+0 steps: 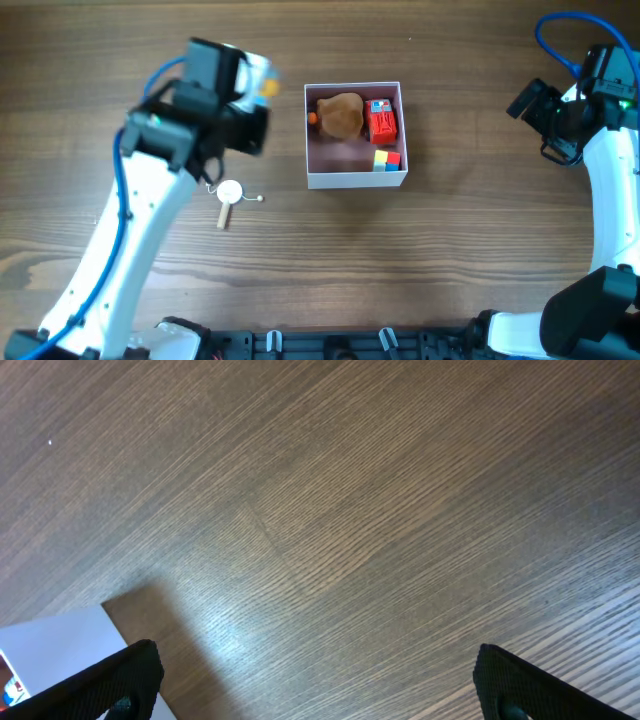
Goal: Pack container
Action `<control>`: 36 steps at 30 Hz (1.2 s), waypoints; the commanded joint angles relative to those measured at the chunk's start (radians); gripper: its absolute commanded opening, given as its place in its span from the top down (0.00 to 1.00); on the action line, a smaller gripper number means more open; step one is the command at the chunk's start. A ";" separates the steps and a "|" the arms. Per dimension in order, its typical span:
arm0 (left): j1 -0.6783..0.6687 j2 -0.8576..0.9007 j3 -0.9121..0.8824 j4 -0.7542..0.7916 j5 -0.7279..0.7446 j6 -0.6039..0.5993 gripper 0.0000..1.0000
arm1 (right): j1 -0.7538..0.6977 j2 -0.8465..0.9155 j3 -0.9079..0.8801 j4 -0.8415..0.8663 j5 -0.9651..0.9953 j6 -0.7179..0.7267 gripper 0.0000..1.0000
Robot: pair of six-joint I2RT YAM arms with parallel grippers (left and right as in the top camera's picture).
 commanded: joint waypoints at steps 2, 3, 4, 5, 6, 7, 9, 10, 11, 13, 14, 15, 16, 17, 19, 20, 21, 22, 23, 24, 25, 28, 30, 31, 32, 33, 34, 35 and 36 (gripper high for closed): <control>-0.150 0.042 -0.017 0.000 0.135 0.389 0.96 | -0.001 0.010 0.000 0.003 -0.005 0.014 0.00; -0.164 0.051 -0.023 0.000 0.151 0.423 0.96 | -0.001 0.010 0.000 0.003 -0.005 0.014 0.00; -0.183 0.069 -0.033 -0.002 0.174 0.492 0.96 | -0.001 0.010 0.000 0.003 -0.005 0.014 0.00; -0.196 0.086 -0.043 -0.002 0.177 0.545 0.96 | -0.001 0.010 0.000 0.003 -0.005 0.014 0.00; -0.204 0.105 -0.055 0.001 0.176 0.588 0.96 | -0.001 0.010 0.000 0.003 -0.005 0.014 0.00; -0.211 0.125 -0.066 0.005 0.177 0.624 0.96 | -0.001 0.010 0.000 0.003 -0.005 0.014 0.00; -0.219 0.167 -0.071 0.008 0.183 0.674 0.96 | -0.001 0.010 0.000 0.003 -0.005 0.014 0.00; -0.220 0.190 -0.071 0.017 0.184 0.689 0.96 | -0.001 0.010 0.000 0.003 -0.005 0.014 0.00; -0.221 0.206 -0.071 0.028 0.184 0.688 0.96 | -0.001 0.010 0.000 0.003 -0.005 0.014 0.00; -0.221 0.249 -0.071 0.062 0.183 0.688 0.96 | -0.001 0.010 0.000 0.003 -0.005 0.014 0.00; -0.221 0.263 -0.071 0.072 0.183 0.689 0.96 | -0.001 0.010 0.000 0.003 -0.005 0.014 0.00; -0.221 0.287 -0.071 0.092 0.183 0.689 0.96 | -0.001 0.010 0.000 0.003 -0.005 0.014 0.00; -0.221 0.303 -0.071 0.106 0.183 0.689 0.96 | -0.001 0.010 0.000 0.003 -0.005 0.014 0.00; -0.221 0.316 -0.071 0.116 0.183 0.689 0.96 | -0.001 0.010 0.000 0.003 -0.005 0.014 0.00; -0.221 0.351 -0.071 0.153 0.183 0.689 0.96 | -0.001 0.010 0.000 0.003 -0.005 0.014 0.00; -0.220 0.362 -0.071 0.166 0.183 0.689 0.96 | -0.001 0.010 0.000 0.003 -0.005 0.014 0.00; -0.220 0.373 -0.071 0.183 0.183 0.689 0.96 | -0.001 0.010 0.000 0.003 -0.005 0.014 0.00; -0.220 0.381 -0.071 0.197 0.183 0.688 0.96 | -0.001 0.010 0.000 0.003 -0.005 0.014 0.00; -0.220 0.386 -0.071 0.208 0.183 0.688 0.96 | -0.001 0.010 0.000 0.003 -0.005 0.014 0.00; -0.220 0.390 -0.071 0.220 0.183 0.688 0.96 | -0.001 0.010 0.000 0.003 -0.005 0.014 0.00; -0.220 0.393 -0.071 0.229 0.183 0.687 0.96 | -0.001 0.010 0.000 0.003 -0.005 0.014 0.00; -0.219 0.393 -0.071 0.229 0.174 0.683 0.96 | -0.001 0.010 0.000 0.003 -0.005 0.014 0.00; -0.214 0.393 -0.071 0.225 0.164 0.677 0.93 | -0.001 0.010 0.000 0.003 -0.005 0.014 0.00; -0.212 0.393 -0.071 0.222 0.164 0.677 0.91 | -0.001 0.010 0.000 0.003 -0.005 0.014 0.00; -0.208 0.393 -0.071 0.217 0.164 0.674 0.88 | -0.001 0.010 0.000 0.003 -0.005 0.014 0.00; -0.207 0.393 -0.071 0.216 0.163 0.657 0.82 | -0.001 0.010 0.000 0.003 -0.005 0.014 0.00; -0.207 0.393 -0.071 0.214 0.160 0.648 0.80 | -0.001 0.010 0.000 0.003 -0.005 0.014 0.00; -0.207 0.393 -0.071 0.213 0.155 0.633 0.65 | -0.001 0.010 0.000 0.003 -0.005 0.014 0.00; -0.207 0.391 -0.071 0.211 0.150 0.623 0.02 | -0.001 0.010 0.000 0.003 -0.005 0.014 0.00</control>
